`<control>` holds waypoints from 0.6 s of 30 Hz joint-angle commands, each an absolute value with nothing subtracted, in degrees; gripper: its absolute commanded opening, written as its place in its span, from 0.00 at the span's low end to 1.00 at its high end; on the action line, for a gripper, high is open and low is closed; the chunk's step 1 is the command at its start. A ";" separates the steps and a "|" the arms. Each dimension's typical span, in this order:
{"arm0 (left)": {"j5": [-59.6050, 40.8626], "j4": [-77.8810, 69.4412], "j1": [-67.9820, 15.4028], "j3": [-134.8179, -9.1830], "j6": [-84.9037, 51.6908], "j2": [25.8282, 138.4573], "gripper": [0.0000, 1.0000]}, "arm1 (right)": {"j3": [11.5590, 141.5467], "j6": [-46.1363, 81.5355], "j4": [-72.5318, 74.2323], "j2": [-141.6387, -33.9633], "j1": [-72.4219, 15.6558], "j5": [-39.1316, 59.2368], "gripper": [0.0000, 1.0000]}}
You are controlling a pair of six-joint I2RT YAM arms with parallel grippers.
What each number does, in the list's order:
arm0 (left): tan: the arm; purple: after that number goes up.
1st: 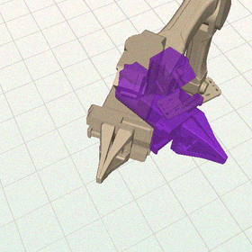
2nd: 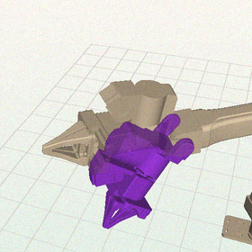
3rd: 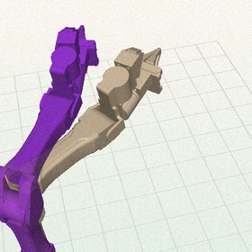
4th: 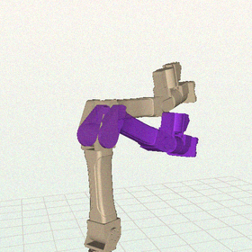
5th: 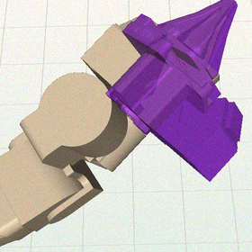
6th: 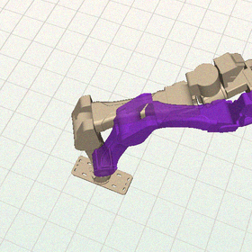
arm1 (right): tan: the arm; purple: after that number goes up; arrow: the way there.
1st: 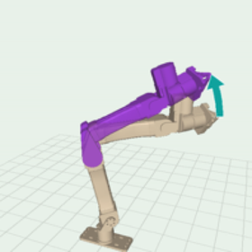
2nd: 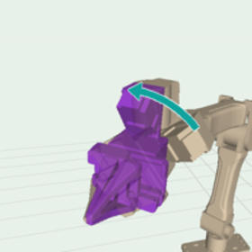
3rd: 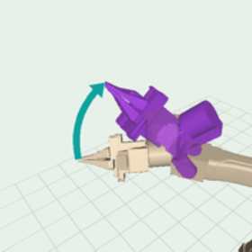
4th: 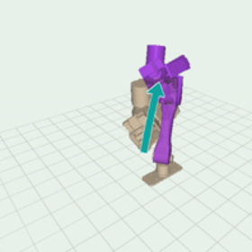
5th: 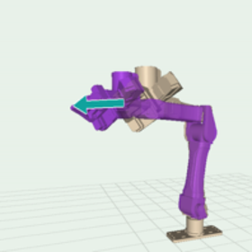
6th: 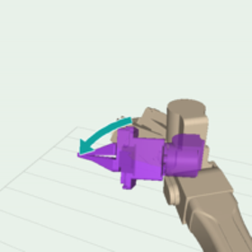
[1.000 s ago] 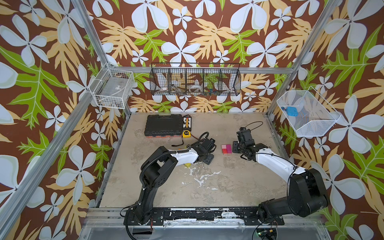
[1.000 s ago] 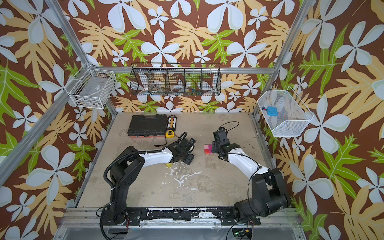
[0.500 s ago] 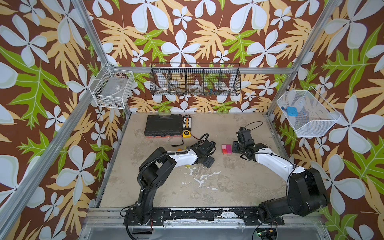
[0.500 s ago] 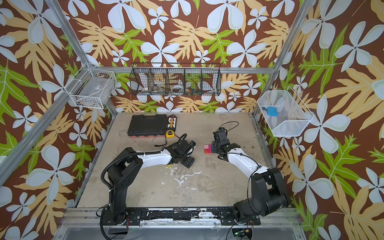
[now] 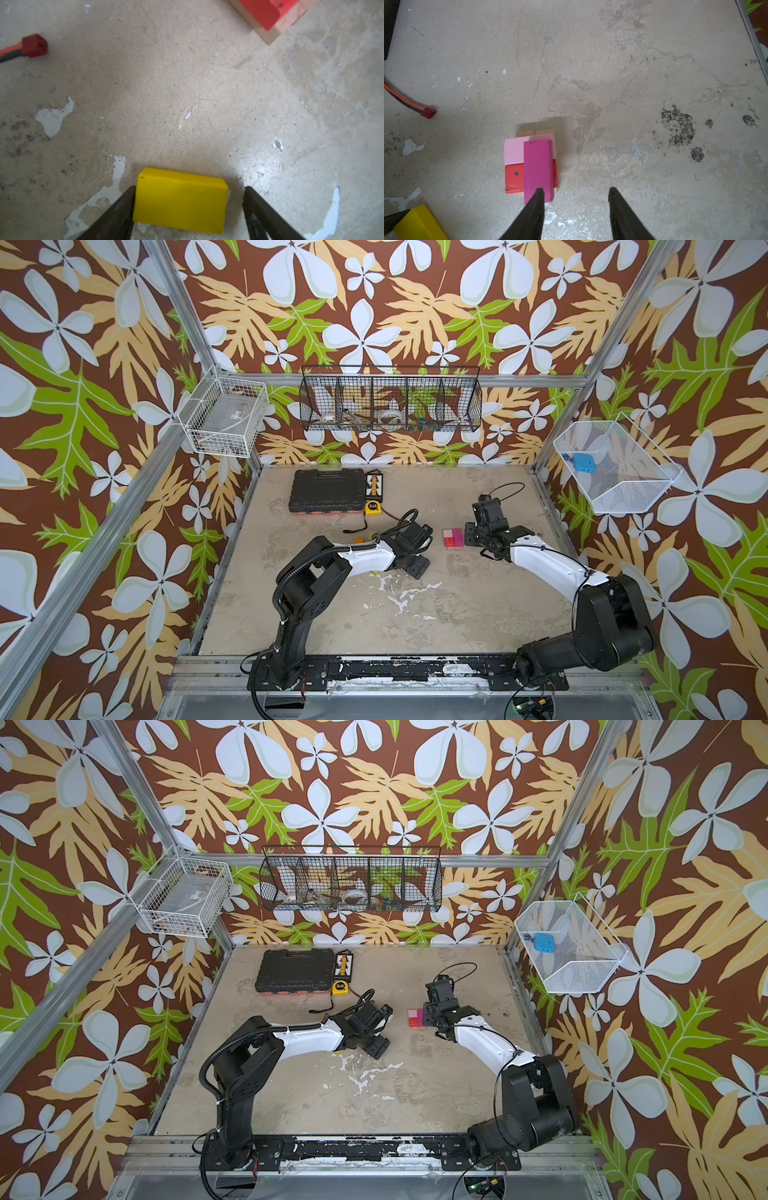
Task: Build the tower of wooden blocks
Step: 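Lift the long yellow block and carry it toward the tower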
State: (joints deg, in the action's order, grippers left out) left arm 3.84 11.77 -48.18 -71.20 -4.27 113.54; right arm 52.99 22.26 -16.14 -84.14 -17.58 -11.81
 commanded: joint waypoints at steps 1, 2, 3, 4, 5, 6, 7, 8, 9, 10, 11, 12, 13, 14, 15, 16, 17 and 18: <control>3.37 12.97 -48.31 -71.28 -3.90 113.31 0.75 | 53.31 22.24 -16.27 -84.29 -17.58 -11.98 0.51; 3.26 12.95 -48.34 -71.28 -3.93 113.23 0.74 | 53.43 22.24 -16.34 -84.47 -17.58 -12.00 0.51; 3.42 12.96 -48.31 -71.21 -3.95 113.15 0.73 | 53.56 22.24 -16.35 -84.64 -17.58 -12.01 0.51; 3.69 12.95 -48.32 -71.19 -3.96 113.12 0.73 | 53.69 22.24 -16.52 -84.85 -17.58 -11.88 0.51; 3.94 13.09 -48.34 -71.19 -3.96 113.12 0.72 | 53.78 22.24 -16.59 -84.90 -17.58 -11.74 0.51; 4.28 13.18 -48.27 -71.27 -3.96 113.25 0.70 | 53.88 22.24 -16.69 -84.98 -17.58 -11.78 0.51; 4.48 13.26 -48.29 -71.36 -4.03 113.43 0.68 | 53.83 22.24 -16.70 -84.91 -17.58 -11.78 0.51; 4.63 13.27 -48.33 -71.41 -4.04 113.54 0.67 | 53.66 22.24 -16.56 -84.83 -17.53 -11.90 0.51; 4.66 13.21 -48.26 -71.53 -4.11 113.64 0.65 | 53.46 22.24 -16.31 -84.69 -17.58 -11.87 0.51; 4.70 13.25 -48.34 -71.67 -4.13 113.83 0.64 | 53.50 22.24 -16.27 -84.72 -17.58 -11.87 0.51; 4.90 13.27 -48.26 -71.79 -4.22 114.02 0.62 | 53.54 22.21 -16.35 -84.85 -17.58 -11.87 0.51; 5.11 13.33 -48.26 -71.96 -4.32 114.26 0.61 | 53.63 22.24 -16.52 -84.95 -17.56 -11.87 0.51; 5.33 13.40 -48.29 -72.10 -4.38 114.39 0.60 | 53.76 22.24 -16.65 -85.07 -17.60 -11.87 0.51; 5.37 13.46 -48.33 -72.20 -4.47 114.58 0.58 | 53.92 22.24 -16.72 -85.14 -17.58 -11.78 0.51; 5.45 13.53 -48.29 -72.32 -4.47 114.66 0.55 | 53.95 22.24 -16.72 -85.00 -17.58 -11.69 0.50; 5.64 13.55 -48.33 -72.40 -4.52 114.59 0.53 | 53.80 22.19 -16.70 -84.91 -17.53 -11.70 0.50; 5.76 13.46 -48.31 -72.29 -4.73 114.41 0.49 | 53.64 22.31 -16.55 -84.62 -17.57 -11.76 0.50; 5.72 13.12 -48.32 -72.12 -4.75 114.14 0.46 | 53.38 22.32 -16.29 -84.44 -17.57 -11.87 0.51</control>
